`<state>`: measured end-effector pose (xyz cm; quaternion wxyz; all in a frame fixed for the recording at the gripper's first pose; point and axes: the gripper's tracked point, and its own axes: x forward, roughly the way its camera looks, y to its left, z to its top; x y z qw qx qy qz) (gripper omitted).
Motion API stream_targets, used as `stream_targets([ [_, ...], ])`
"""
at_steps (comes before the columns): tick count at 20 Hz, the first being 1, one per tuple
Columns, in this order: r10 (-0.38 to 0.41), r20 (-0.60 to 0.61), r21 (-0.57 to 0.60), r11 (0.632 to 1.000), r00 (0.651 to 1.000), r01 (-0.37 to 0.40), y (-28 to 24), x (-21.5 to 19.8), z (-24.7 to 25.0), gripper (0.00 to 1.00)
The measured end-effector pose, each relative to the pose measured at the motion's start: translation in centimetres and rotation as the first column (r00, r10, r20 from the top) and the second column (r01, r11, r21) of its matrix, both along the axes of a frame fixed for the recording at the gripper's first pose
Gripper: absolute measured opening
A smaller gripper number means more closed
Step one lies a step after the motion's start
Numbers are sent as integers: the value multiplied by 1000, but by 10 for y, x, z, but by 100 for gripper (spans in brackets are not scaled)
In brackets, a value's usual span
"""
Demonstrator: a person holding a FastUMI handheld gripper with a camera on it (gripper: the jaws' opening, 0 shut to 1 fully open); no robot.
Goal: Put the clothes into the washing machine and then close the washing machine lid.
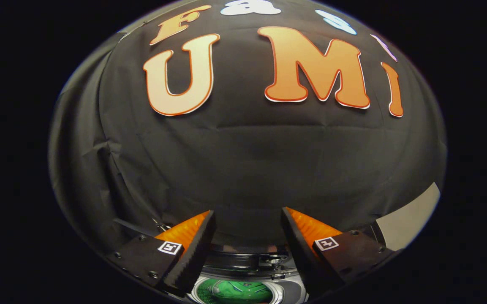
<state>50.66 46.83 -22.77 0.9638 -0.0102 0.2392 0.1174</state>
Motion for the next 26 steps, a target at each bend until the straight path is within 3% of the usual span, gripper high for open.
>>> stream_targets([
  [2,-17,-41,4,1000,999,17,-3,3,-18,99],
  [8,15,0,5,1000,1000,-15,-3,0,-17,100],
  [14,18,88,27,999,996,-21,-9,-28,-8,100],
  [26,31,130,26,999,991,-35,-21,-101,-14,99],
])
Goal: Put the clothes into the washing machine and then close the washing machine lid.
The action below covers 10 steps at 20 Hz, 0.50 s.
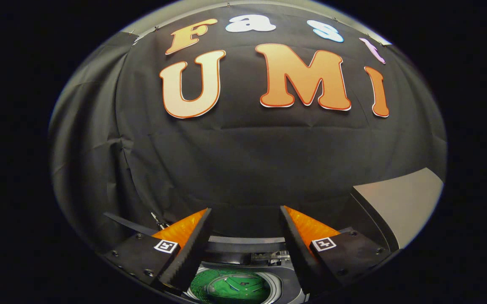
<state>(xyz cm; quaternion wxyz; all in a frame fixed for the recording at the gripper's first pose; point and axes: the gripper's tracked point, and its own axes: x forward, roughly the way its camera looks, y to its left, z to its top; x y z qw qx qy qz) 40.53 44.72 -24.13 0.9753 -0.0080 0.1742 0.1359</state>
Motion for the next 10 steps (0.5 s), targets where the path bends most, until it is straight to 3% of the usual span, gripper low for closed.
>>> stream_targets([
  [10,44,-17,12,999,999,-44,-9,-59,-25,99],
])
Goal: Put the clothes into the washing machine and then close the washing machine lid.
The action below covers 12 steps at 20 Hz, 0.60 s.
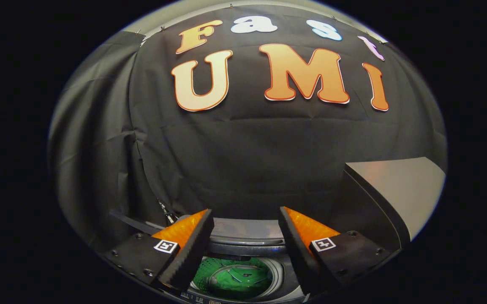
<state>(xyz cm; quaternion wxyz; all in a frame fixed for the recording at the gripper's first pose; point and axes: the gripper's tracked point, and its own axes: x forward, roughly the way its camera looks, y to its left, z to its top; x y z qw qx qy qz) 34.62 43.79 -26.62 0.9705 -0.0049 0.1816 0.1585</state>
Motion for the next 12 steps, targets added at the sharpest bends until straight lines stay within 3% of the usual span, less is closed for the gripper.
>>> stream_targets([
  [4,-19,-12,-17,1000,1000,18,-7,-16,-22,99],
  [8,-45,-152,-12,999,987,44,-20,-36,-76,99],
  [12,-42,-159,-15,999,986,40,-24,-49,-71,98],
])
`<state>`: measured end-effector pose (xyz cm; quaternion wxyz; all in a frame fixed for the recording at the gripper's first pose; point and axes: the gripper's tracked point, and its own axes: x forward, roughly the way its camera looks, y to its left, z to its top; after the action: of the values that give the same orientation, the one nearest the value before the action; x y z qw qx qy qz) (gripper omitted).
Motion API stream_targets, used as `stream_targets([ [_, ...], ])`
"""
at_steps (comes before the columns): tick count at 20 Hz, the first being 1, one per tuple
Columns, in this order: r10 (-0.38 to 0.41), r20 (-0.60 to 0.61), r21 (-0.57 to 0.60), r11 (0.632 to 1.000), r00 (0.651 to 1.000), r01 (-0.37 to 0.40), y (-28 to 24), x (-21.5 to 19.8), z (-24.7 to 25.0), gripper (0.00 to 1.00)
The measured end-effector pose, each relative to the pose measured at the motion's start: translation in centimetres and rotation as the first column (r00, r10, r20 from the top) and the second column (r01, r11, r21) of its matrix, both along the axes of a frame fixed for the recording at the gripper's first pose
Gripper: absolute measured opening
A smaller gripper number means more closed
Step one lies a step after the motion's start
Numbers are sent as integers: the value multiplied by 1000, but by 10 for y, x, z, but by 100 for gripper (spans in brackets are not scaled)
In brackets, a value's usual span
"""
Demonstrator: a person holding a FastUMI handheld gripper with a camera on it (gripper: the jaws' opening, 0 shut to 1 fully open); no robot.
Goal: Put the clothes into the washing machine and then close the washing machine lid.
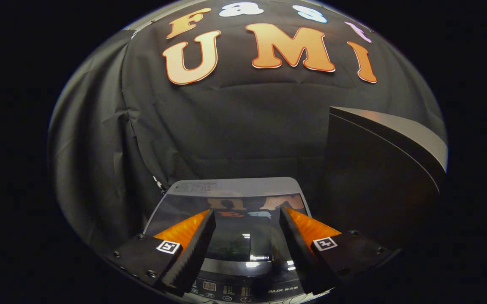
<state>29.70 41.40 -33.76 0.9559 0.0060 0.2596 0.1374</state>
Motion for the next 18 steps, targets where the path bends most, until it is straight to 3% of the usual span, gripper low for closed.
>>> stream_targets([
  [2,7,23,12,1000,1000,-8,1,-6,14,98],
  [7,-3,166,49,999,986,-5,-5,-25,107,98],
  [13,-3,391,108,993,921,-43,-42,-61,247,98],
  [18,10,483,123,989,876,-79,-108,-116,329,98],
])
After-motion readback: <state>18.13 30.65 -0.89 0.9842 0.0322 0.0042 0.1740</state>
